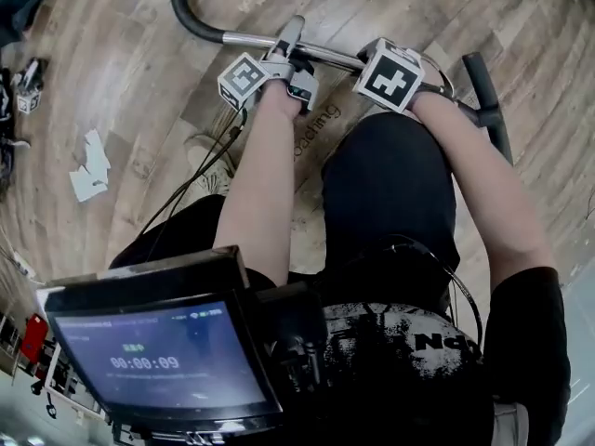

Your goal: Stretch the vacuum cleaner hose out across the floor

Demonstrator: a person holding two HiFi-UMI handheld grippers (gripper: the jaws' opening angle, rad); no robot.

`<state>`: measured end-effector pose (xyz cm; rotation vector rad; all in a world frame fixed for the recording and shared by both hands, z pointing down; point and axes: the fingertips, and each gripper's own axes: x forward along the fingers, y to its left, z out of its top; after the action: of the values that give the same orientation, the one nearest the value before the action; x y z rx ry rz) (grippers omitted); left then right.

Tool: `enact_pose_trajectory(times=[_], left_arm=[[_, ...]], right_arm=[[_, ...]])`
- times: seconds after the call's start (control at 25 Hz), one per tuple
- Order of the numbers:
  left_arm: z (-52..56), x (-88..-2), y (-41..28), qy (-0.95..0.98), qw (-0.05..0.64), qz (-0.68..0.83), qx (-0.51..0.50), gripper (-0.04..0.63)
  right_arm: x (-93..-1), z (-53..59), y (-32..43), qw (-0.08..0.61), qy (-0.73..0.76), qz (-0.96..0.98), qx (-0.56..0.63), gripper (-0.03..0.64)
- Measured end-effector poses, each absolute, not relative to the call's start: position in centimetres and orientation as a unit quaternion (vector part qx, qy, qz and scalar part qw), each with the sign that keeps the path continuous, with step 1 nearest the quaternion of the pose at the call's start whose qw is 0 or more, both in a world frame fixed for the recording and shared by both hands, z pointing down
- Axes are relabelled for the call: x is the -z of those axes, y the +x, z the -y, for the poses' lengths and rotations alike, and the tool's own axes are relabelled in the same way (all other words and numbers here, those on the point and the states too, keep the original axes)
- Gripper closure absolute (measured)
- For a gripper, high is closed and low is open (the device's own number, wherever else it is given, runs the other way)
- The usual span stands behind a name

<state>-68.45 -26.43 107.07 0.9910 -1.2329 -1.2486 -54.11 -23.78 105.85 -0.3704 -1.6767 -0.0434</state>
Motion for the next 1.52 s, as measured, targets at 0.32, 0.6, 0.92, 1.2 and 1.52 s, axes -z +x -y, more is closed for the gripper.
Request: enact_pose_trajectory(times=[0.32, 0.6, 0.92, 1.2, 1.52], left_arm=[[27.5, -105.0, -71.1, 0.357, 0.509, 0.526, 0.580, 0.477], [29.8, -98.9, -71.5, 0.442, 0.474, 0.583, 0.489, 0.474], [30.7, -94.6, -71.2, 0.471, 0.469, 0.591, 0.457, 0.460], [29.8, -93.9, -72.2, 0.466, 0.450, 0.601, 0.468, 0.469], [27.1, -87.7, -79.6, 0.420, 0.406, 0.638, 0.502, 0.552]], right_arm=[[-103.2, 25.8, -56.3, 0.618, -0.164, 0.766, 0.058, 0.437], [-104.1, 28.0, -58.4, 0.619, -0.137, 0.748, 0.195, 0.439], [-103.4, 29.7, -60.5, 0.602, -0.091, 0.767, 0.203, 0.510], [-102.7, 29.4, -61.9, 0.583, -0.092, 0.778, 0.217, 0.561], [-96.5, 25.2, -62.6, 0.613, -0.100, 0.771, 0.142, 0.561]])
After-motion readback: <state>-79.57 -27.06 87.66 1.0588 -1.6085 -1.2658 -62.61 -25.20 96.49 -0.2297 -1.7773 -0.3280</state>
